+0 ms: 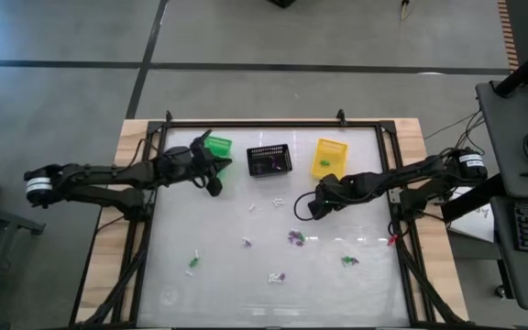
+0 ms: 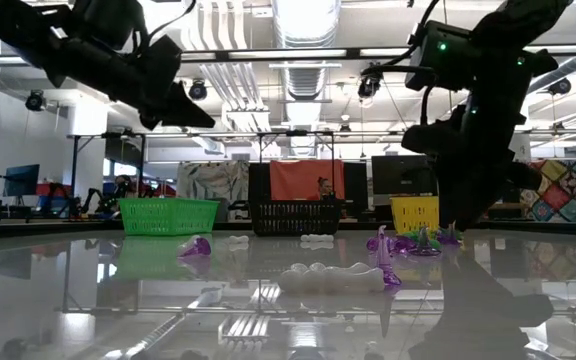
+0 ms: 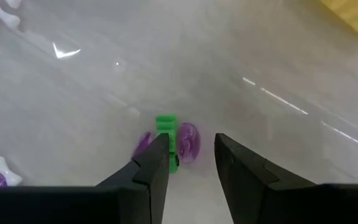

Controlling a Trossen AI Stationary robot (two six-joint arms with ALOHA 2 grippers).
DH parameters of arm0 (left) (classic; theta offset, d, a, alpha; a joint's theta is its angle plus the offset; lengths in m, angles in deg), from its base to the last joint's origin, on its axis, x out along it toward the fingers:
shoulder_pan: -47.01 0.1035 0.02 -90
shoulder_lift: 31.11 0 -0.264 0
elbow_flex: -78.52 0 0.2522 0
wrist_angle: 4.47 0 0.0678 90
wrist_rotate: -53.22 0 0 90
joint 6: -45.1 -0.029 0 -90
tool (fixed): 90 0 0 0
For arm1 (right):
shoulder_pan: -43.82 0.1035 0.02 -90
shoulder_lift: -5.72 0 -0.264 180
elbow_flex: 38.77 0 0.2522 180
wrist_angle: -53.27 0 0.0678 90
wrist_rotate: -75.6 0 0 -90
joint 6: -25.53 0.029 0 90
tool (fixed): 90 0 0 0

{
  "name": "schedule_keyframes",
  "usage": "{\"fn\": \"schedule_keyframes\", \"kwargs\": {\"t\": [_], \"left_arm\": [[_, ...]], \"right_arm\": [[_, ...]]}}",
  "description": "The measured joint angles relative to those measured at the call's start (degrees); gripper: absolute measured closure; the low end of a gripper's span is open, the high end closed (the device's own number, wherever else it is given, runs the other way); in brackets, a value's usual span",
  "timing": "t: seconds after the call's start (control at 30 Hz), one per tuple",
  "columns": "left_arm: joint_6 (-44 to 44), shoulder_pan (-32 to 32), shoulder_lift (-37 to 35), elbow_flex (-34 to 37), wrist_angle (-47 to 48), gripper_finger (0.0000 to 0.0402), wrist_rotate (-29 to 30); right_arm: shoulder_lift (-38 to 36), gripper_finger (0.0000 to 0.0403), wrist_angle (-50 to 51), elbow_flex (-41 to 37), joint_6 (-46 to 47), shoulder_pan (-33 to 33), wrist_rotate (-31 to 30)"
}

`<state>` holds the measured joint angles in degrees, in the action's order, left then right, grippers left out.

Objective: Sort Halloween decoration
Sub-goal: Put the purple witch hat toy into the black basket

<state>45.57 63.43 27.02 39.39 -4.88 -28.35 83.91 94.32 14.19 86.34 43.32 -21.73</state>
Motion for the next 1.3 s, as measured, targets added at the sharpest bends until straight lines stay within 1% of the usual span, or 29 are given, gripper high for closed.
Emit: {"fn": "schedule_keyframes", "kwargs": {"t": [0.17, 0.37, 0.47, 0.7, 0.8, 1.0, 1.1, 1.3], "left_arm": [[0.16, 0.00, 2.40, 0.00, -0.30, 0.0402, 0.00], [2.01, -0.15, 4.56, 0.02, -4.11, 0.0402, -0.02], [2.03, -0.15, 5.11, 0.02, -5.33, 0.0402, -0.02], [2.01, -0.47, 5.36, 0.02, -5.60, 0.0402, -0.30], [2.01, -0.98, 5.38, 0.02, -5.54, 0.0402, -0.48], [2.01, -1.77, 5.38, 0.02, -5.96, 0.0402, -0.47], [2.01, -1.77, 5.38, 0.02, -6.04, 0.0402, -0.46], [3.06, -2.57, 5.38, 0.02, -5.90, 0.0402, -0.48]], "right_arm": [[0.00, 0.0282, 0.05, 0.00, -0.58, -0.28, -0.18], [0.00, 0.0282, 0.17, 0.00, -1.46, -0.29, -0.95], [0.00, 0.0282, 1.29, -0.04, -1.64, -0.36, -1.86], [0.02, 0.0285, 1.27, -0.17, -2.29, -0.47, -1.81], [0.02, 0.0306, 1.14, -0.17, -2.84, -0.47, -1.79], [0.02, 0.0383, 1.06, -0.17, -4.08, -0.45, -1.71], [-0.14, 0.0392, 1.01, -0.17, -4.75, -0.40, -1.60], [-2.69, 0.0394, 2.20, 0.16, -6.36, -0.38, -1.23]]}}
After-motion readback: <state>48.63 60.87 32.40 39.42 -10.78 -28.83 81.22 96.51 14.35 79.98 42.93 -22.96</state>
